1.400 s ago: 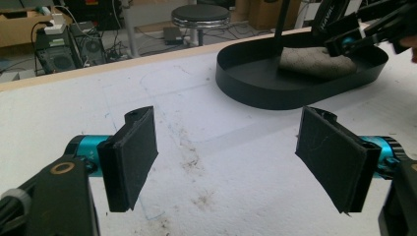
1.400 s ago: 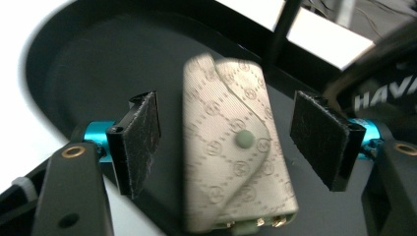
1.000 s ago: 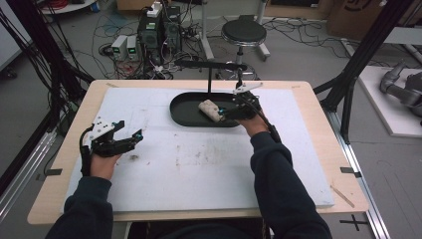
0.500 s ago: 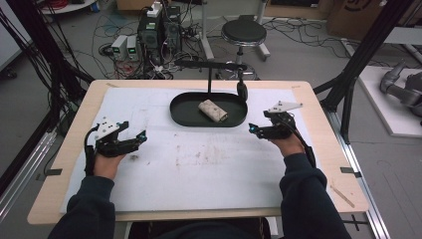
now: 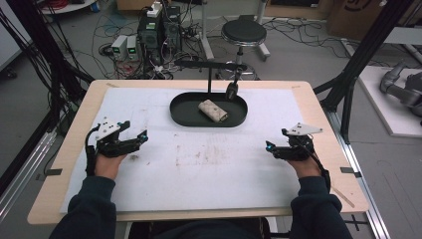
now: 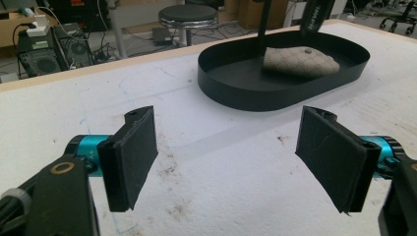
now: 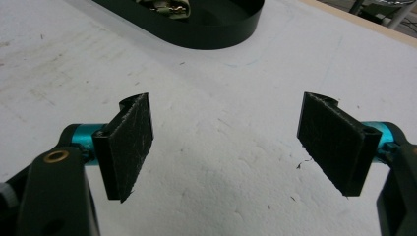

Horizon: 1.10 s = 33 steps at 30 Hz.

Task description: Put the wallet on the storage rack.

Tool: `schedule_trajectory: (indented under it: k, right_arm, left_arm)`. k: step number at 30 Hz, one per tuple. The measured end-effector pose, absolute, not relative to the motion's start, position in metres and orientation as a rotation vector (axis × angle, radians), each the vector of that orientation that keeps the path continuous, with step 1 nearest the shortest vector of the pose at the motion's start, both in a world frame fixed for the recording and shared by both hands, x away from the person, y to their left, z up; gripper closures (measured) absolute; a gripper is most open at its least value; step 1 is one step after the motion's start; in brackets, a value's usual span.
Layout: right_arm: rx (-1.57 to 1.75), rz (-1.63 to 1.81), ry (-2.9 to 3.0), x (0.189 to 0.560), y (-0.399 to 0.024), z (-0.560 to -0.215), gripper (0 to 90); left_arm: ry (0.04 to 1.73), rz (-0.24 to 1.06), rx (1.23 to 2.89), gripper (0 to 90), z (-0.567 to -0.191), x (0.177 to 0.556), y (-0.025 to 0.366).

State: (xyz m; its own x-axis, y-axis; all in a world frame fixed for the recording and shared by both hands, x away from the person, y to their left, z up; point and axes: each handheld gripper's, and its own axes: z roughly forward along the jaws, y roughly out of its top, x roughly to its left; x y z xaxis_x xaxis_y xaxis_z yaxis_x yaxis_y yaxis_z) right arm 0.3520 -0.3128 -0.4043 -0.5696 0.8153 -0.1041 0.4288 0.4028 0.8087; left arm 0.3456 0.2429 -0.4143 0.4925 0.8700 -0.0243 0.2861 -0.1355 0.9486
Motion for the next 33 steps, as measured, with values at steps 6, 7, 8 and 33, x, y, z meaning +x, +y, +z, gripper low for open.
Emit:
schedule_trajectory:
  k: [6,7,8,33]
  right_arm:
    - [1.078,1.04,2.144,0.351,-0.3151,-0.4026,21.9]
    - [1.079,1.04,2.142,0.3508,-0.3149,-0.4026,21.9]
    - [1.082,1.04,2.14,0.3506,-0.3146,-0.4025,21.9]
    - [1.067,1.055,2.113,0.3455,-0.3165,-0.4006,21.9]
  left_arm:
    - [0.994,0.689,1.672,23.1,-0.4135,0.3448,0.2436]
    - [0.991,0.69,1.674,23.2,-0.4133,0.3446,0.244]
    - [0.995,0.691,1.669,23.1,-0.4131,0.3441,0.2438]
    - [0.987,0.699,1.663,23.2,-0.4115,0.3425,0.2452]
